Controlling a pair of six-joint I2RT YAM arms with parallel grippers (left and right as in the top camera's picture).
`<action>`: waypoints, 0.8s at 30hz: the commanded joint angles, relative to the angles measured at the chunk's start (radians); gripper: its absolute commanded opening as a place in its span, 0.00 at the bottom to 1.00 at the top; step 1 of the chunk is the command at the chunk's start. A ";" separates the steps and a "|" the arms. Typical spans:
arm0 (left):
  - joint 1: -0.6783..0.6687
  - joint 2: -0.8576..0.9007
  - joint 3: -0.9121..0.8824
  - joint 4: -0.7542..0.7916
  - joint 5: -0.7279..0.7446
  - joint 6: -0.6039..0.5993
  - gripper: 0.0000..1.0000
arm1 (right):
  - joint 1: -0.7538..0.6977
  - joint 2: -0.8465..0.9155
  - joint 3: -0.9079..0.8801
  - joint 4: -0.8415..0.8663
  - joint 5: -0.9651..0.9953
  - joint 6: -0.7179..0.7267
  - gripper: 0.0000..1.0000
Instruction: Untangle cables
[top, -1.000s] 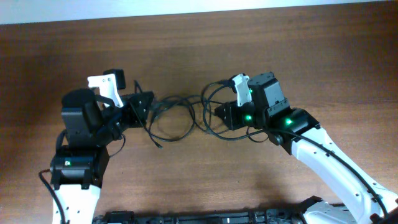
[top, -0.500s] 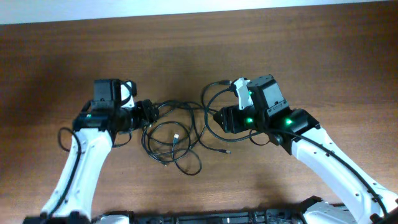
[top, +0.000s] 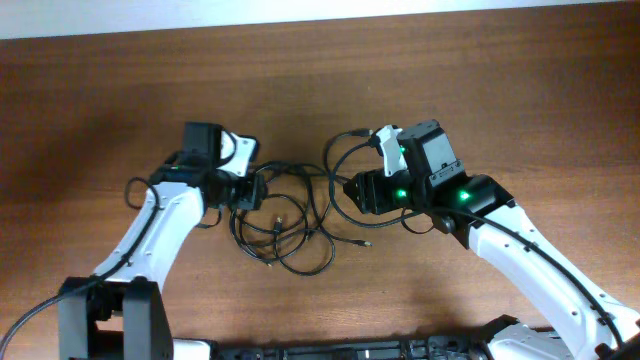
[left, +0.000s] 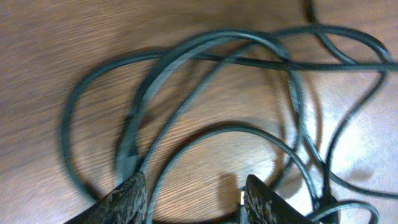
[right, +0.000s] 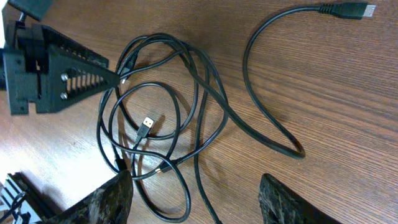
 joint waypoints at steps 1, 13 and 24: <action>-0.071 0.009 0.005 0.016 -0.150 0.086 0.50 | 0.005 -0.002 0.008 -0.002 0.013 -0.003 0.64; -0.101 0.048 -0.005 -0.020 -0.300 0.090 0.46 | 0.005 0.074 0.007 -0.015 0.012 -0.003 0.64; -0.101 0.122 -0.005 -0.050 -0.275 0.090 0.38 | 0.005 0.116 0.007 -0.016 0.012 -0.003 0.64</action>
